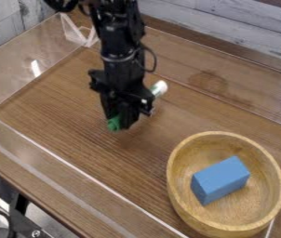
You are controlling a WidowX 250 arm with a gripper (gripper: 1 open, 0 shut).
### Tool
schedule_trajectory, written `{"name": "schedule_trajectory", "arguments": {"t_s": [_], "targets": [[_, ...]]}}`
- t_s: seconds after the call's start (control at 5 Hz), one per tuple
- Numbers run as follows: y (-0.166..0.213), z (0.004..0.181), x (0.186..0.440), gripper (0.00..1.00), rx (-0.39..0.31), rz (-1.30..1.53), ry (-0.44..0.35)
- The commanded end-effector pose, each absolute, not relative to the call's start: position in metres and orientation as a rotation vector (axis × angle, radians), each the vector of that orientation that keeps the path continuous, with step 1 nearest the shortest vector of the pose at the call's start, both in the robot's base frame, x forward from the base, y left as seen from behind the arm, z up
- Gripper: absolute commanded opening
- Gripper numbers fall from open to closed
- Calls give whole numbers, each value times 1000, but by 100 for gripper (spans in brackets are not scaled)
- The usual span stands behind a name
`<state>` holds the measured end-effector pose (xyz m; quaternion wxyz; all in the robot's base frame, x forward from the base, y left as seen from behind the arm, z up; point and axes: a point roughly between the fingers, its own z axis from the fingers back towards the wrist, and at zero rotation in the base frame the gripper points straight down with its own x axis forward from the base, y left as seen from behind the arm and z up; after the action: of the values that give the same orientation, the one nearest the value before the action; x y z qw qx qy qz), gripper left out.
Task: Put the green marker in the brown bowl
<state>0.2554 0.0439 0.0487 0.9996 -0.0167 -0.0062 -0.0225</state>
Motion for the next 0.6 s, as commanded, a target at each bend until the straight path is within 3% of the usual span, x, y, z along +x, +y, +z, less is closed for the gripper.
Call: {"name": "schedule_trajectory", "arguments": {"t_s": [0.0,0.2,0.4], "targets": [[42,84,274,0,-15,-32,-103],[35,98,282,0,-25,-25,-142],[33,95,289,0,-29,-33,-161]]}}
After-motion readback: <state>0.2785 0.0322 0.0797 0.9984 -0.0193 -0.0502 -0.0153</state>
